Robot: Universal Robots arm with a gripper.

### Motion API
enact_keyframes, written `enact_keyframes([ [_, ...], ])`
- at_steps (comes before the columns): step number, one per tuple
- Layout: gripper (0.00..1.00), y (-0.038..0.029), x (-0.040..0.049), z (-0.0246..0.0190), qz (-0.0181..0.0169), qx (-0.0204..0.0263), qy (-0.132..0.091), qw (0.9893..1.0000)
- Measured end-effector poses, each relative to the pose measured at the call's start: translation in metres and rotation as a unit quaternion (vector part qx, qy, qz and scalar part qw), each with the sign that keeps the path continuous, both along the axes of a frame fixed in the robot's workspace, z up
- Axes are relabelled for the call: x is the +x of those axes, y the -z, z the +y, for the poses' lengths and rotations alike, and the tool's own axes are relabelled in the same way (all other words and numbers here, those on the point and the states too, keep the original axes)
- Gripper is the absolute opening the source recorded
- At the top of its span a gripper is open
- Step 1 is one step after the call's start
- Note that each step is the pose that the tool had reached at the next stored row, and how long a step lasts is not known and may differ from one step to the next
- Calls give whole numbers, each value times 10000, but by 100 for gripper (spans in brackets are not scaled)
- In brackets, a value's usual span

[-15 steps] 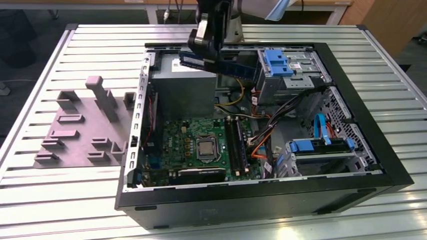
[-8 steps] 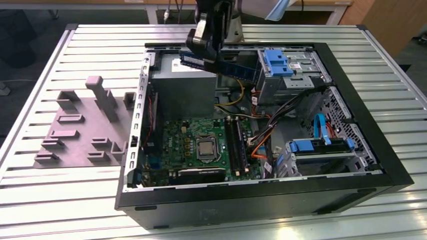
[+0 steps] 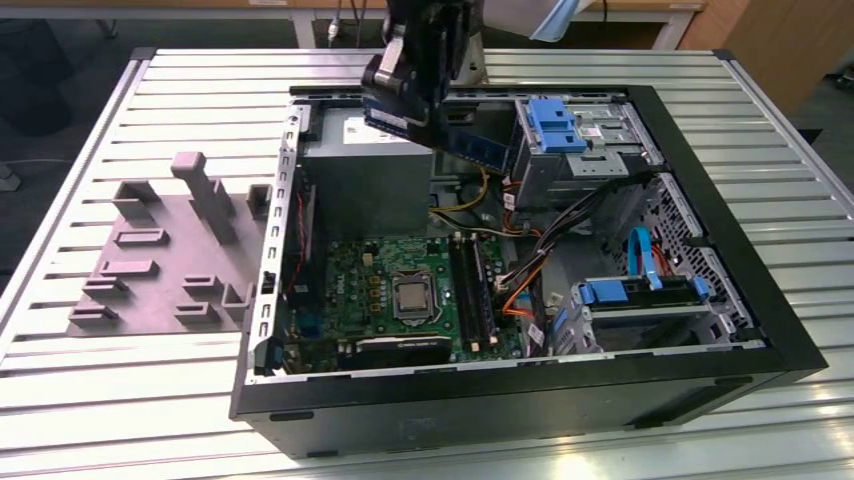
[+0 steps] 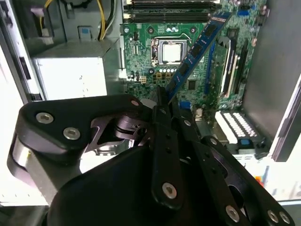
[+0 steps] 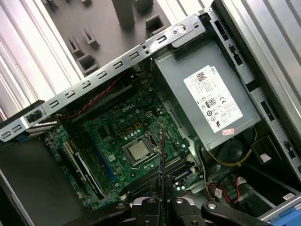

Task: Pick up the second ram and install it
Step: 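Insert the second ram into the second slot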

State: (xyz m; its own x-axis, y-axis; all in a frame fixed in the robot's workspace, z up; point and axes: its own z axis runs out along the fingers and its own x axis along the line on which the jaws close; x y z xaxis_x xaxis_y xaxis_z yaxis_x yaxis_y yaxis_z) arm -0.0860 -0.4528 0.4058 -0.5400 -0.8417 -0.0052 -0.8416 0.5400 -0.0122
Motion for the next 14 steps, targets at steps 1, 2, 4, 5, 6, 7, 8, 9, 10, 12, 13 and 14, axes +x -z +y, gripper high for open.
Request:
enact_keyframes([
  [1,14,0,0,0,0,0,90,10000],
  [2,14,1,0,0,0,0,178,9998],
  [4,14,1,0,0,0,-1,356,9994],
  [5,14,2,0,0,0,-1,446,9990],
  [6,14,2,0,0,0,-2,543,9985],
  [7,14,2,0,0,0,-2,632,9980],
  [8,14,2,0,0,0,-3,722,9974],
  [9,14,2,0,0,0,-3,810,9967],
  [10,14,3,0,0,0,-3,899,9959],
  [12,14,3,0,0,0,-2,1080,9941],
  [13,14,4,0,0,0,-3,1168,9932],
  [14,14,4,0,0,0,-2,1254,9921],
])
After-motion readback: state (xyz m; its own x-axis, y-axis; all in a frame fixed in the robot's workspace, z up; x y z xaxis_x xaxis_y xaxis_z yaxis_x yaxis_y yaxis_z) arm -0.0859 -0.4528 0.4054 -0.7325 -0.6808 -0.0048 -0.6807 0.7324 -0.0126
